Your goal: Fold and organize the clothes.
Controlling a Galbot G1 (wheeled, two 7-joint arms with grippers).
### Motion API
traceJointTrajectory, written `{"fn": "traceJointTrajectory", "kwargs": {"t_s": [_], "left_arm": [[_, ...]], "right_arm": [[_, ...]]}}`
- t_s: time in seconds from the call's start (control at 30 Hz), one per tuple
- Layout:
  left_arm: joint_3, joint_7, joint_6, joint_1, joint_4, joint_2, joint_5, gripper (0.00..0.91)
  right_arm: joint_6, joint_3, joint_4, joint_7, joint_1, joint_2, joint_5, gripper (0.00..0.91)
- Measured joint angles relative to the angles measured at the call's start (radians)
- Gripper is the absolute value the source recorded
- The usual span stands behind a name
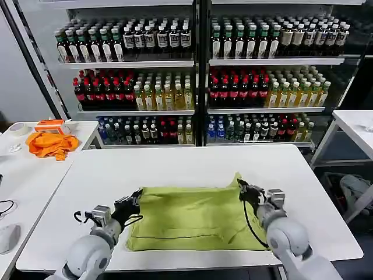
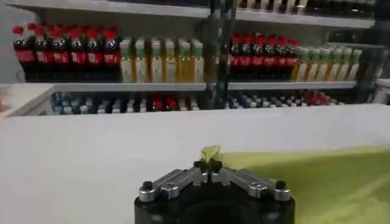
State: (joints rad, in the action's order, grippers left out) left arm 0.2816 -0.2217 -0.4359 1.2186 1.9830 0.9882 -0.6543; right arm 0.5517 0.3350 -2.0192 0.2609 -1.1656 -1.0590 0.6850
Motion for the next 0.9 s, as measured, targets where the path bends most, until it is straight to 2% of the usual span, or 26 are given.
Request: {"fn": "traceJointTrajectory", "kwargs": {"t_s": [0.23,0.27,0.3,0.33,0.37,0.4,0.43,0.47,0.9], "left_arm": [[0.004,0.023,-0.009,0.060,0.017,-0.007,0.043,0.020],[0.004,0.028,-0.010,0.067,0.017,-0.006,0.051,0.020],[0.004,0.031,-0.012,0.073,0.017,-0.006,0.059,0.020],[0.003,0.034,-0.014,0.078,0.017,-0.007,0.069,0.030],[0.001,0.037,-0.014,0.084,0.017,-0.007,0.081,0.081],[0.000,0.038,-0.014,0.087,0.016,-0.007,0.091,0.242],[0.000,0.038,-0.016,0.091,0.014,-0.006,0.100,0.887],[0.000,0.038,-0.018,0.094,0.012,-0.005,0.110,0.907],[0.019,0.035,-0.029,0.143,0.047,0.014,0.219,0.907]], "right_arm": [[0.012,0.045,-0.065,0.011,-0.129,-0.008,-0.038,0.000],[0.014,0.047,-0.069,0.014,-0.140,-0.011,-0.045,0.060],[0.015,0.050,-0.071,0.016,-0.149,-0.013,-0.051,0.363],[0.017,0.052,-0.072,0.017,-0.156,-0.015,-0.056,0.907],[0.018,0.054,-0.073,0.017,-0.165,-0.017,-0.060,0.907],[0.019,0.055,-0.074,0.018,-0.171,-0.019,-0.064,0.907],[0.020,0.056,-0.074,0.018,-0.175,-0.021,-0.068,0.907],[0.021,0.056,-0.073,0.018,-0.180,-0.024,-0.072,0.907],[0.021,0.093,-0.086,-0.003,-0.255,-0.037,-0.121,0.907]]}}
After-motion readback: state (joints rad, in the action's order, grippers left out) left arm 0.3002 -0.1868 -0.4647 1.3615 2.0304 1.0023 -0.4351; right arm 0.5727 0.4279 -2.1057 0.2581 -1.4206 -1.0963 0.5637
